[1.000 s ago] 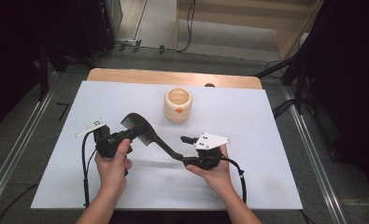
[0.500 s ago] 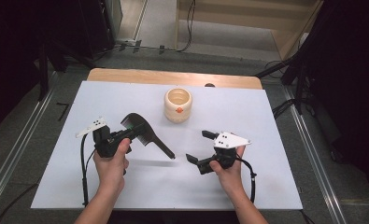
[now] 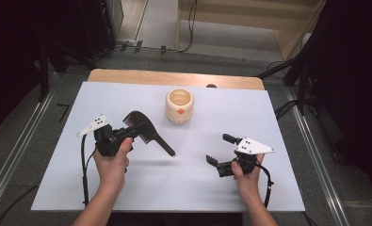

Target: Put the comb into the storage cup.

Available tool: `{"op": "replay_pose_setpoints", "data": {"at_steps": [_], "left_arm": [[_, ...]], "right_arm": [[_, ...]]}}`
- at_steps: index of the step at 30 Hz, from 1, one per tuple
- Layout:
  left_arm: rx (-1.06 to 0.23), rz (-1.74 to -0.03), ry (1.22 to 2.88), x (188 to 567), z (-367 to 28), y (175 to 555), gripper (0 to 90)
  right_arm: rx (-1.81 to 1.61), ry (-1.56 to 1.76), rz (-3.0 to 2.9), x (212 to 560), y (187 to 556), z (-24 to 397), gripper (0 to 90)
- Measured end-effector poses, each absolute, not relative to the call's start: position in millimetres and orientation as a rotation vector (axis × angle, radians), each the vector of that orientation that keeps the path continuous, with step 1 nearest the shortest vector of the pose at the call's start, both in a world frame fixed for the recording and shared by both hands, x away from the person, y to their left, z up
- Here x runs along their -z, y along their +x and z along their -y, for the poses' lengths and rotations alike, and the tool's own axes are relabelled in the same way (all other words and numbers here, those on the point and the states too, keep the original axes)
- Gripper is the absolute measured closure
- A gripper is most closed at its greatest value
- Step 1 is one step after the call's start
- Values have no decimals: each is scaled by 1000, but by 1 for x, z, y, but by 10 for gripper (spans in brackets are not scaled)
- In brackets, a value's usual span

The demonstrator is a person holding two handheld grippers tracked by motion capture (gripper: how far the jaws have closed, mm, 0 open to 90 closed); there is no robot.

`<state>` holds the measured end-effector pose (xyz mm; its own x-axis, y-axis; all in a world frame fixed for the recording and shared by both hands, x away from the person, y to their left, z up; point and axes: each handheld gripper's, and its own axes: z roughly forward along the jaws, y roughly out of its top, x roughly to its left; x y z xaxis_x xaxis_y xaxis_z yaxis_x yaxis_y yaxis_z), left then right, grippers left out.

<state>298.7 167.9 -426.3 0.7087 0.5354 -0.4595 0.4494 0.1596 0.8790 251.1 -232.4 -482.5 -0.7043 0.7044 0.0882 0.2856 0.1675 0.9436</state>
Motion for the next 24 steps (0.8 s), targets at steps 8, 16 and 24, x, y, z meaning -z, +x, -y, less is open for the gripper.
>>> {"op": "replay_pose_setpoints", "data": {"at_steps": [8,16,24], "left_arm": [[-94,-846,1488,423,-162,301,862],[-103,-828,1499,415,-160,304,862],[-106,-825,1504,411,-160,309,862]], "right_arm": [[-1546,992,-2002,490,241,255,0],[-1531,1014,-1980,496,232,272,0],[-1524,1043,-1958,500,226,286,0]]}}
